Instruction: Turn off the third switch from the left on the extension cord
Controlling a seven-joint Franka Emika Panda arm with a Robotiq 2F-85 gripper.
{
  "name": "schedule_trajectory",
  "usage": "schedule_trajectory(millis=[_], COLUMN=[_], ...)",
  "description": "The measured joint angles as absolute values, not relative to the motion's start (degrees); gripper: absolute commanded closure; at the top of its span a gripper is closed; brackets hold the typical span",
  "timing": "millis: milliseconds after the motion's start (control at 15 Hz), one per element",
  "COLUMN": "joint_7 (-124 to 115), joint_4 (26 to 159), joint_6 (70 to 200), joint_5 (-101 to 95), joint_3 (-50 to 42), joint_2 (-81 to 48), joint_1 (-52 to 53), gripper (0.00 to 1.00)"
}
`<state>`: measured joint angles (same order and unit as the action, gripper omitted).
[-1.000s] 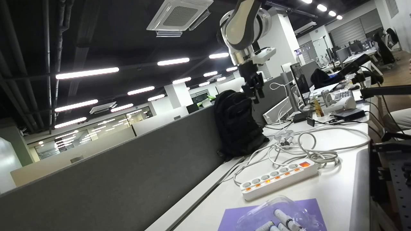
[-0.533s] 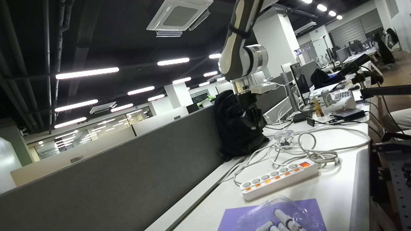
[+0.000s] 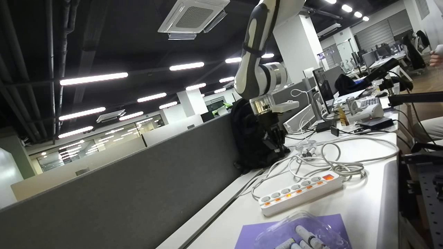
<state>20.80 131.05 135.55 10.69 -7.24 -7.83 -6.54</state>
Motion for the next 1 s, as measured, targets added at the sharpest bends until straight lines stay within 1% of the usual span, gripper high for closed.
schedule_trajectory(millis=[200,667,1000], joint_7=[19.74,16.73,15.08], joint_4=[131.65,136.42,136.82], joint_6=[137.35,152.00,155.94], joint_5=[8.89,7.63,7.54], joint_3=[-7.08,-4.90,-3.67], joint_2=[-7.93,-10.62,-14.95], joint_1=[-6.50,-6.09,-5.91], gripper=[1.00,1.00,1.00])
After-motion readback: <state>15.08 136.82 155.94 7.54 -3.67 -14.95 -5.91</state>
